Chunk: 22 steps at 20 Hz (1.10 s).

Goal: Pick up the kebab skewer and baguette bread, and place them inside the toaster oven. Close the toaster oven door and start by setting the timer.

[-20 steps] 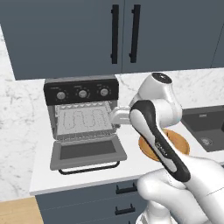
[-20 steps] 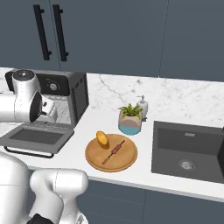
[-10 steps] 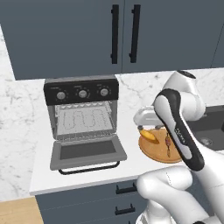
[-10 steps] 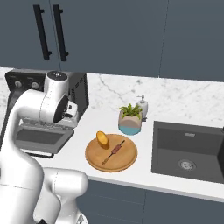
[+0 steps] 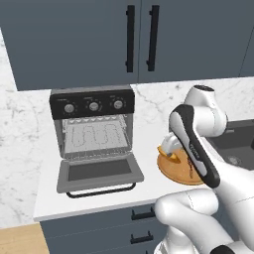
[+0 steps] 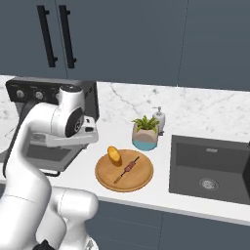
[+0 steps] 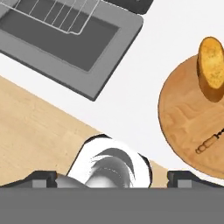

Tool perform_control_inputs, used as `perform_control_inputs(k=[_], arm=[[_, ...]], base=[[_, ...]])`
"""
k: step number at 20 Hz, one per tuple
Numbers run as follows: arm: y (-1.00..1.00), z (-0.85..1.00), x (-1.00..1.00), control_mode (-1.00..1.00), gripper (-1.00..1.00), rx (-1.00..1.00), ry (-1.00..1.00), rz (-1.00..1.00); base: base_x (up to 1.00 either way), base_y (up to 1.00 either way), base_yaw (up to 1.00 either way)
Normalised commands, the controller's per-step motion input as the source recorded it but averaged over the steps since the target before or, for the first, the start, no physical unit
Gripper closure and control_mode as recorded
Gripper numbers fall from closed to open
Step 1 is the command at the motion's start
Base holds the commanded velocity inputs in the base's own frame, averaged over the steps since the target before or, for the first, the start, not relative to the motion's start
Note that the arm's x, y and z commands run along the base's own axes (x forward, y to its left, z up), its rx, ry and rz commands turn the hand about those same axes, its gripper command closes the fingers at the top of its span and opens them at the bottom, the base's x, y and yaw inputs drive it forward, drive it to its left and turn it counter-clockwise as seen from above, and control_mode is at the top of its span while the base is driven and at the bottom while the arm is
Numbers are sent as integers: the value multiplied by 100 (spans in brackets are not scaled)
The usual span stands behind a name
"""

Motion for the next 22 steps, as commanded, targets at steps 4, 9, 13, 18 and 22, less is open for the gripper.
perform_control_inputs(k=[4, 9, 13, 18, 22], arm=[[-44, -31, 33, -100, -100, -8, -16, 21], [-51, -26, 40, -100, -100, 0, -12, 16], [-22, -21, 42, -100, -100, 0, -2, 2], [0, -15, 43, -100, -100, 0, 0, 0], [-2, -17, 40, -100, -100, 0, 0, 0]], base=[[0, 0, 0], [0, 0, 0], [0, 0, 0], [0, 0, 0], [0, 0, 0]])
